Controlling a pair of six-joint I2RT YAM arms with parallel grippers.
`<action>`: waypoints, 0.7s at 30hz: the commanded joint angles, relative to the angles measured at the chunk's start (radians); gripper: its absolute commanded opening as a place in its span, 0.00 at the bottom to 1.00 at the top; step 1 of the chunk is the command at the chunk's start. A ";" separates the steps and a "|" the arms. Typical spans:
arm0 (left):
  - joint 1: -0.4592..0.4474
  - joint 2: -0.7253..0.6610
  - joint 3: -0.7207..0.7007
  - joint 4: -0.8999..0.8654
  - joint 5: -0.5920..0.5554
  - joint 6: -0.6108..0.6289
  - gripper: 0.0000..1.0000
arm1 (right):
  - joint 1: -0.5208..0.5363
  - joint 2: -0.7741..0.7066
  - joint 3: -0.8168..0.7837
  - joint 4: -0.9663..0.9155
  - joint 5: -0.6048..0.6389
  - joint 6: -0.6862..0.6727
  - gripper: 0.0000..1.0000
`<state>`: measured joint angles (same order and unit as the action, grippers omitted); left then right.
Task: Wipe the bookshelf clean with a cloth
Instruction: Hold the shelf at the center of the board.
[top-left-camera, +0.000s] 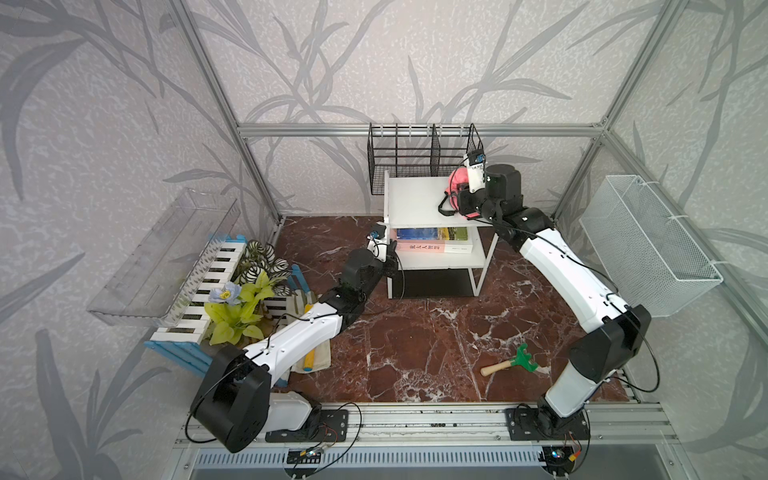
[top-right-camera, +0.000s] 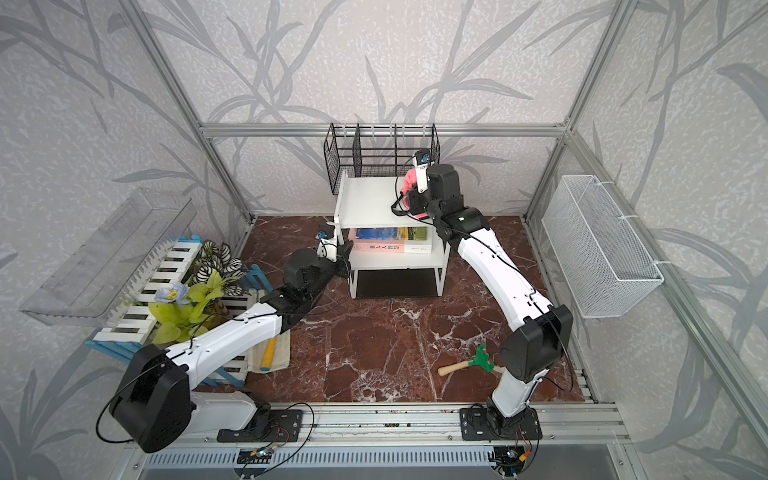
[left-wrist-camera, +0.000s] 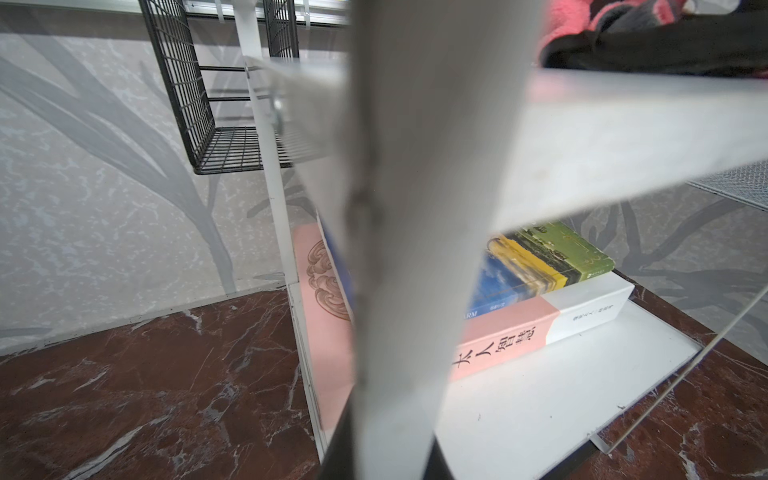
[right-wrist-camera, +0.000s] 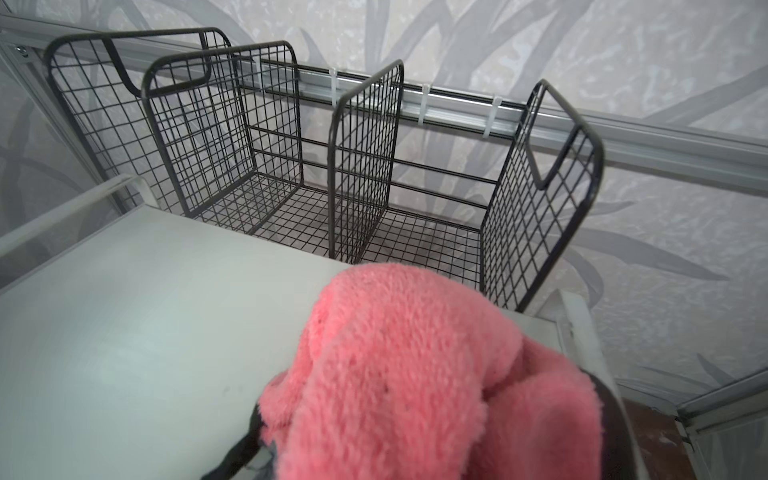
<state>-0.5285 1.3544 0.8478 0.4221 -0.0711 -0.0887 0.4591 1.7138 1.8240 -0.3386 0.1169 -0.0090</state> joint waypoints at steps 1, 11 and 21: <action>0.048 0.117 0.032 0.001 -0.064 -0.093 0.00 | 0.100 0.096 -0.006 -0.066 -0.242 -0.042 0.00; 0.045 0.095 0.019 -0.013 -0.067 -0.088 0.00 | 0.108 0.678 0.813 -0.176 -0.090 0.140 0.00; 0.045 0.059 -0.024 0.018 -0.147 -0.129 0.00 | 0.005 0.543 0.727 -0.301 0.372 -0.042 0.00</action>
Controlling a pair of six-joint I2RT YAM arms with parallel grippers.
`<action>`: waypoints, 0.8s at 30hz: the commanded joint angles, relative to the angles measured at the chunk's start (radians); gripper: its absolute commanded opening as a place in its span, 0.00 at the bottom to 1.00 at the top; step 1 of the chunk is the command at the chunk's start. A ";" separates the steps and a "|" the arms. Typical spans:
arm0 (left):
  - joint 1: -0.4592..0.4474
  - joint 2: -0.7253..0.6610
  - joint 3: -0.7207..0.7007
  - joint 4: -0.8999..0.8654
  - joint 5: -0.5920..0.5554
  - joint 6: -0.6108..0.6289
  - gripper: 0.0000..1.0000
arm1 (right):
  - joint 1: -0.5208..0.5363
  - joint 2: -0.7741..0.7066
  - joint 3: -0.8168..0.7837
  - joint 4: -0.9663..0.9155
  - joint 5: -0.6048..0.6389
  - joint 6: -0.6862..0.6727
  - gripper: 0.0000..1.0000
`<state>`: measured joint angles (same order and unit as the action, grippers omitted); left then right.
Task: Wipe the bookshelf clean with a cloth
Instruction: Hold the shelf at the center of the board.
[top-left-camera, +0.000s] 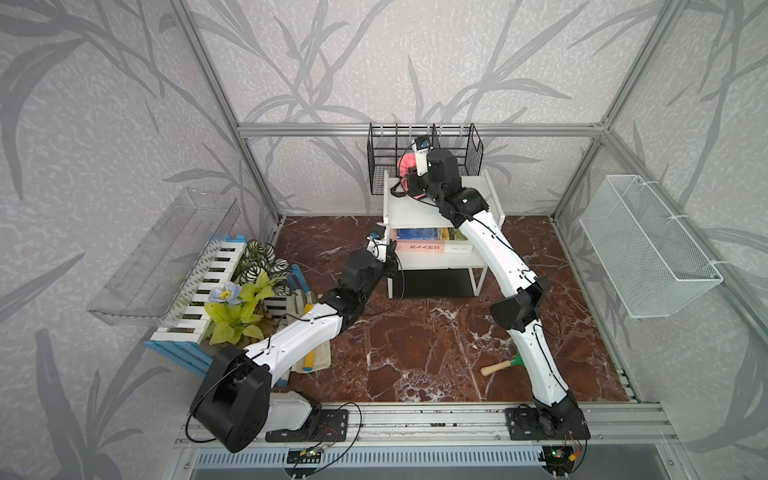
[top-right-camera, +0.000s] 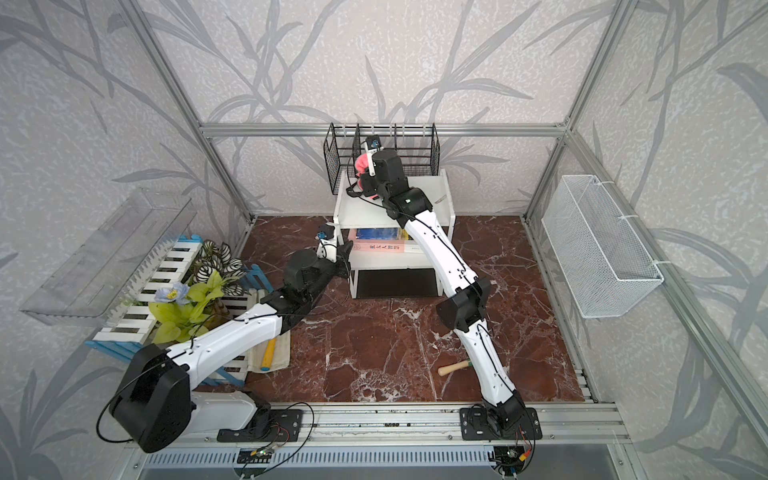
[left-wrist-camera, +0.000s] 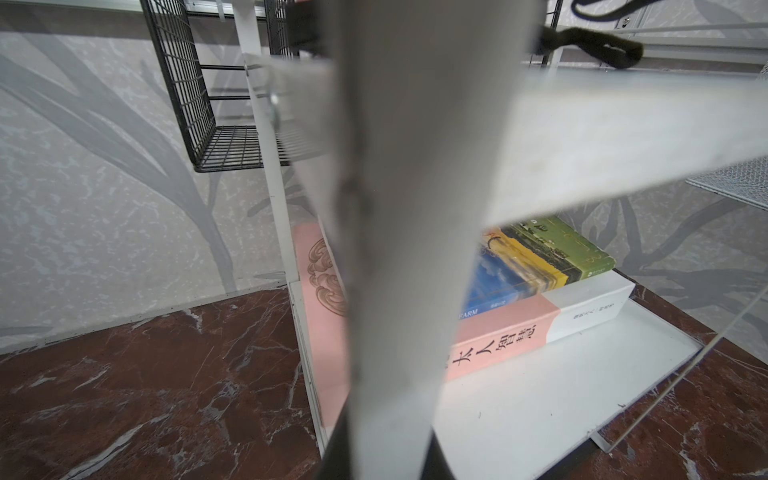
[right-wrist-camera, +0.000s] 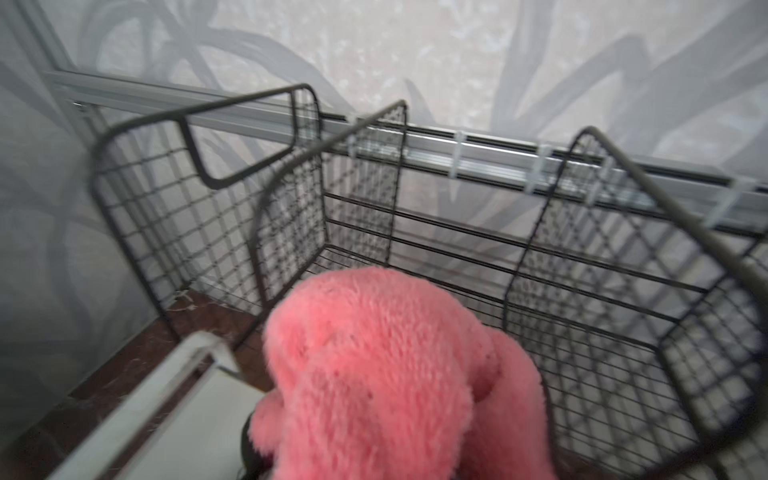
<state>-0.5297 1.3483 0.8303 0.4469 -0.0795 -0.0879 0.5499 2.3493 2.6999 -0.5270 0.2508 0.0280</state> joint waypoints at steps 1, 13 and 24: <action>0.046 0.065 -0.010 -0.003 -0.147 -0.133 0.00 | -0.099 -0.163 -0.307 -0.050 0.241 -0.094 0.00; 0.045 0.083 0.015 -0.019 -0.163 -0.145 0.00 | -0.197 -0.540 -0.769 -0.076 -0.091 -0.158 0.00; 0.042 0.100 0.047 -0.041 -0.176 -0.154 0.00 | -0.197 -1.007 -1.300 0.162 -0.441 -0.036 0.00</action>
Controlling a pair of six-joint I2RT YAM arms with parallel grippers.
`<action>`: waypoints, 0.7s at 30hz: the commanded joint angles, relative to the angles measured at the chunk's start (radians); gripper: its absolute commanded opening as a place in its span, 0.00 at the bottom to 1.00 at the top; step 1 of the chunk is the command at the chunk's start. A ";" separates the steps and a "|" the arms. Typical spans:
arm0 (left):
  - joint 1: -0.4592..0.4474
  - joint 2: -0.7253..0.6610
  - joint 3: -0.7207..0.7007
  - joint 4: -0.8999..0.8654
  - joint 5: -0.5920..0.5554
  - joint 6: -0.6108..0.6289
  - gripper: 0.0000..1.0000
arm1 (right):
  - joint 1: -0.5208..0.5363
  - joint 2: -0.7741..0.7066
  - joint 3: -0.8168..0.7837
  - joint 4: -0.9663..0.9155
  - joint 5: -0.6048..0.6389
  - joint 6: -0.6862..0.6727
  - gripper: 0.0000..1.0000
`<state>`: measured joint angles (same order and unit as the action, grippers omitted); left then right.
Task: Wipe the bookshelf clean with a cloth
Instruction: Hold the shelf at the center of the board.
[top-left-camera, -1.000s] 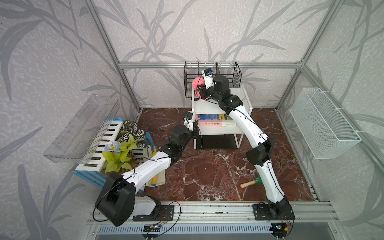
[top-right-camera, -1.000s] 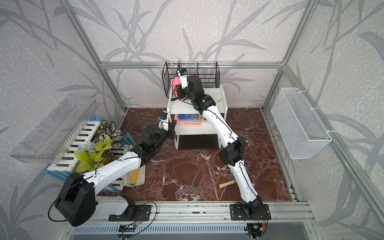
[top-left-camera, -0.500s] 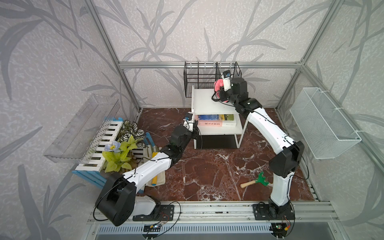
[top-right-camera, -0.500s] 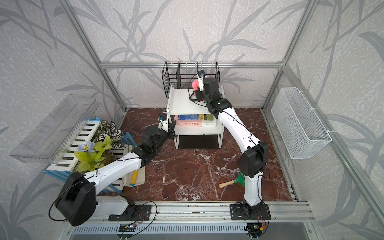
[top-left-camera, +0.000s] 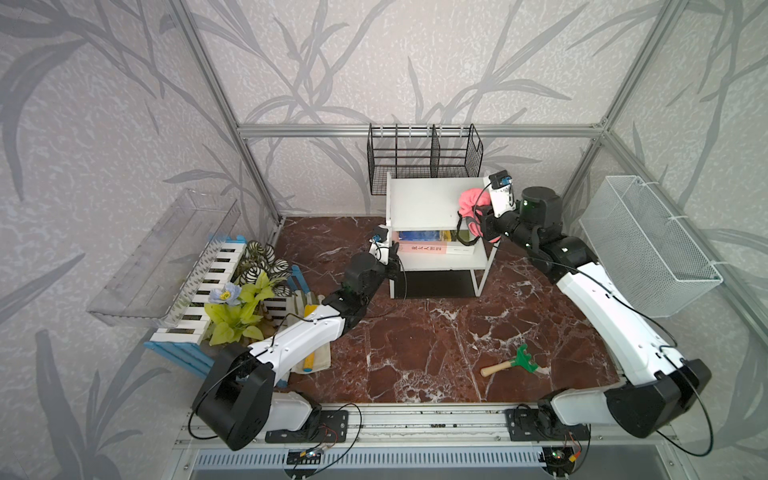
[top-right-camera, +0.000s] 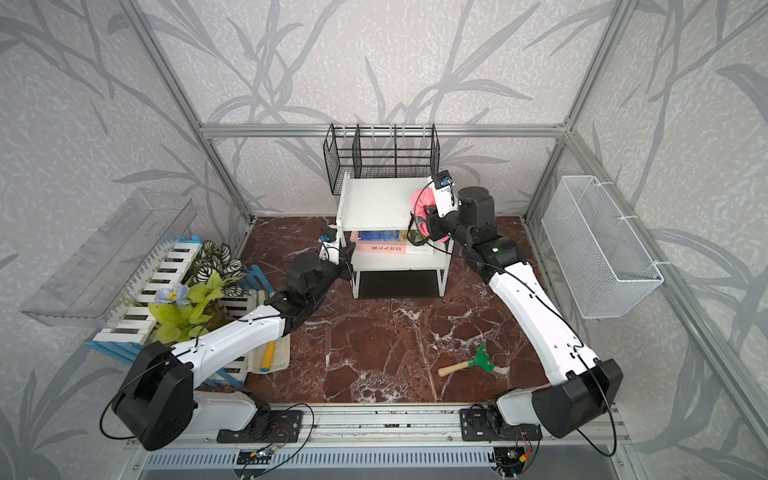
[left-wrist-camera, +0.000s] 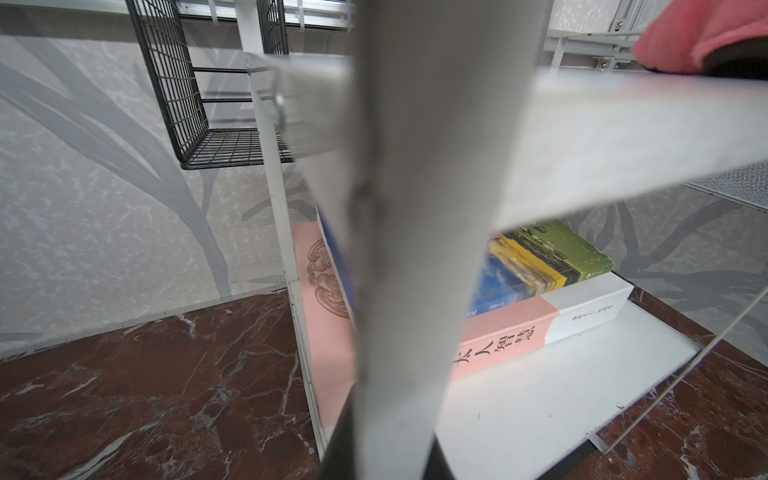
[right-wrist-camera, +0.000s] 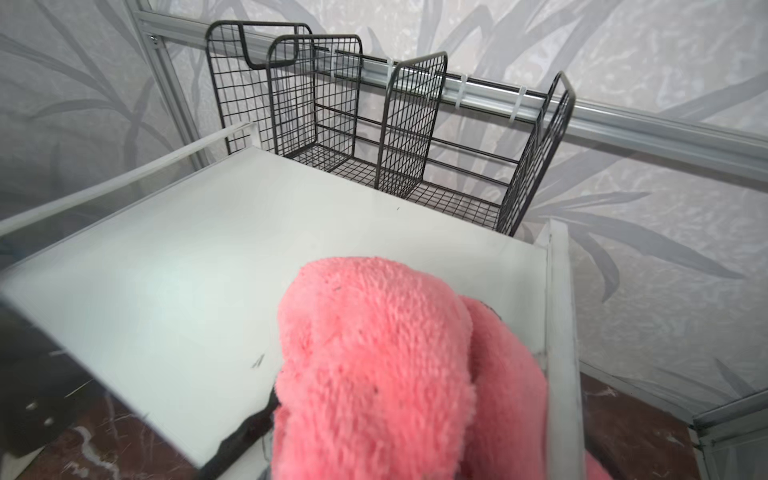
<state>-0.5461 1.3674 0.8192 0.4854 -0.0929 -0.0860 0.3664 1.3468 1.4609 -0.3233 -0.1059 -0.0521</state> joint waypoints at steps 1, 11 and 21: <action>0.058 0.080 0.058 -0.078 -0.162 -0.158 0.00 | -0.014 0.001 -0.078 -0.022 -0.058 0.051 0.00; 0.058 0.048 0.012 -0.049 -0.011 -0.074 0.00 | 0.175 0.467 0.392 -0.045 -0.205 -0.016 0.00; 0.057 0.057 0.033 -0.112 0.026 -0.031 0.00 | 0.235 0.846 0.876 -0.062 -0.056 0.081 0.00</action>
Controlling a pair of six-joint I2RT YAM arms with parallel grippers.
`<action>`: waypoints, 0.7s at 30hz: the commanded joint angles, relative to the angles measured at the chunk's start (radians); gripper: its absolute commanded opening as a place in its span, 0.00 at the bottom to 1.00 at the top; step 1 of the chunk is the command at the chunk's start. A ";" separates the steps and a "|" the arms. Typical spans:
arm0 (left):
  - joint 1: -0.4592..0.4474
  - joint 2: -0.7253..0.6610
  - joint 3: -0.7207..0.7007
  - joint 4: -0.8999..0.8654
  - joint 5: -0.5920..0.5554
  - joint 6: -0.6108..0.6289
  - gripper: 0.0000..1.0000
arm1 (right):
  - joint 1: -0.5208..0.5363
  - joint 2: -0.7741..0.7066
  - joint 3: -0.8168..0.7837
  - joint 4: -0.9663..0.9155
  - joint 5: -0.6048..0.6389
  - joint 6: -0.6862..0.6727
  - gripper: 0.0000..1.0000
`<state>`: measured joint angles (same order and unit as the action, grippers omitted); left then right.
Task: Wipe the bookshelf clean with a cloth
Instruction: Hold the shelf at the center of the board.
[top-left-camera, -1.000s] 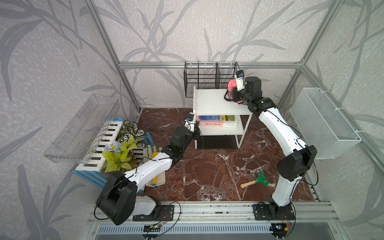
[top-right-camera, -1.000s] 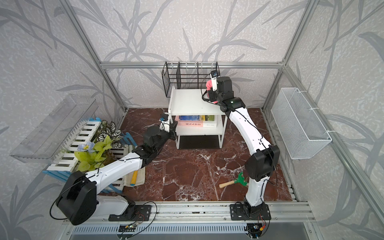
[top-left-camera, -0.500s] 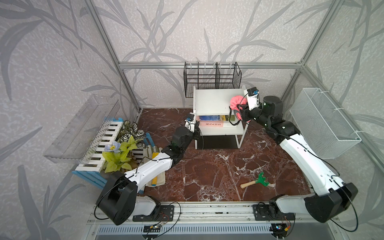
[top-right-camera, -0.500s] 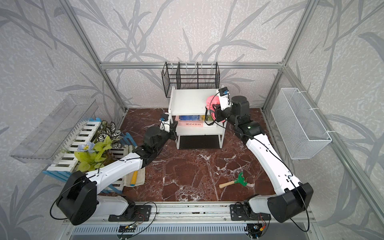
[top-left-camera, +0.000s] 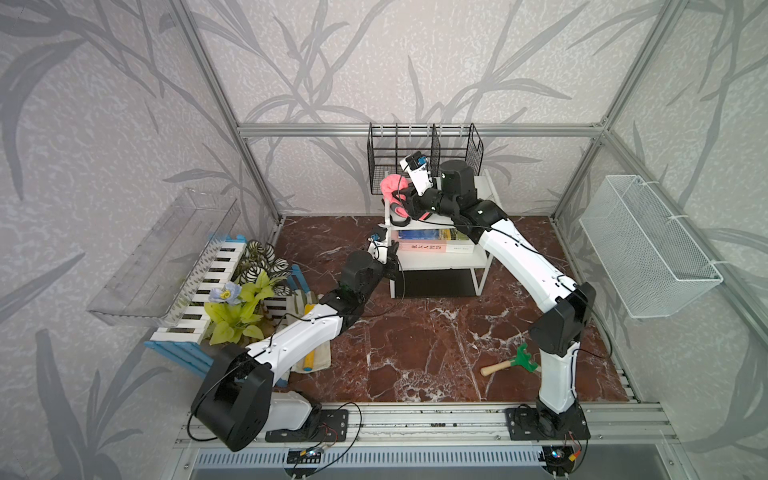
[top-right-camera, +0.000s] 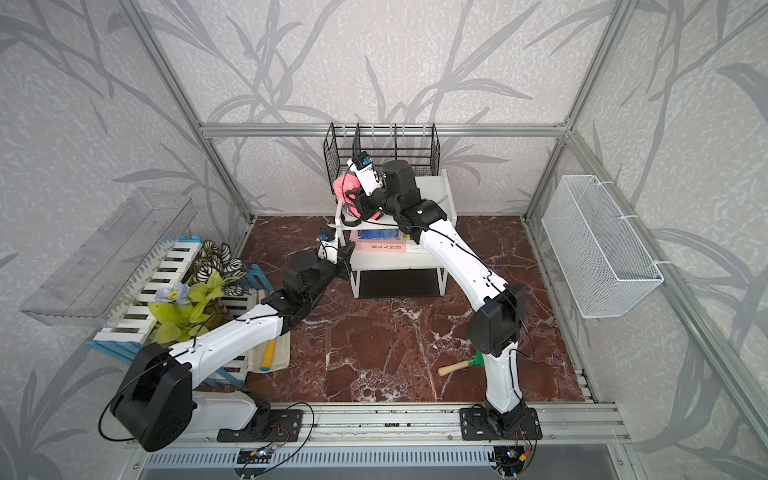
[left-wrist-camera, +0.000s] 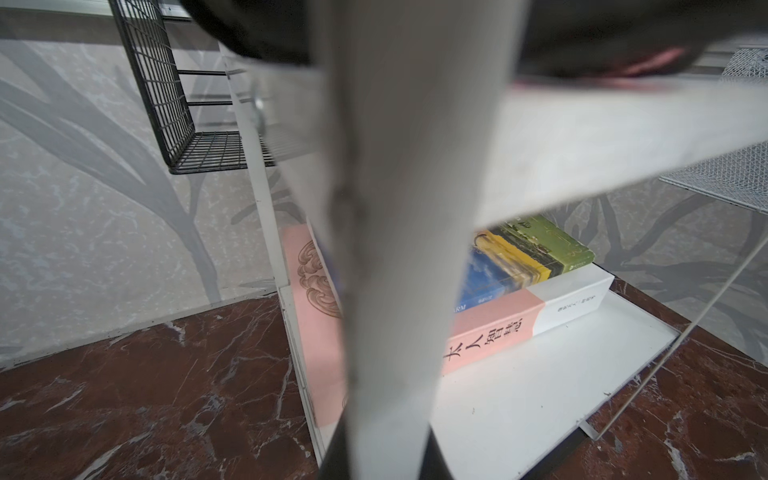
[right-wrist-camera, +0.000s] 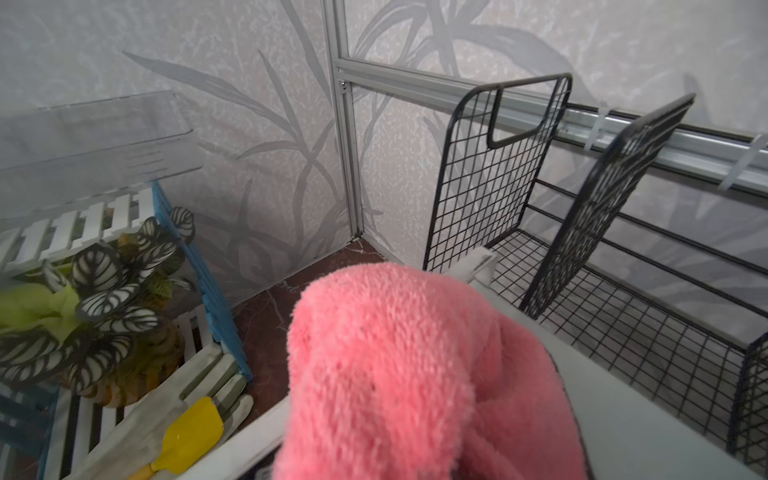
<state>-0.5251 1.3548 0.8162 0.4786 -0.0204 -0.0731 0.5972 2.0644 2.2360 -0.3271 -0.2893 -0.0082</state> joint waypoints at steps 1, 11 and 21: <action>0.036 0.063 0.033 -0.104 -0.051 -0.044 0.00 | -0.007 0.182 0.176 -0.073 0.180 0.044 0.00; 0.036 0.053 0.039 -0.122 -0.064 -0.040 0.00 | -0.018 0.449 0.876 -0.668 -0.134 -0.140 0.00; 0.036 0.066 0.069 -0.144 -0.084 -0.064 0.00 | 0.060 -0.261 -0.277 -0.174 -0.081 -0.170 0.00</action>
<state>-0.5255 1.3472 0.8207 0.4664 -0.0242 -0.0723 0.6395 1.9018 2.1769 -0.6445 -0.3717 -0.1844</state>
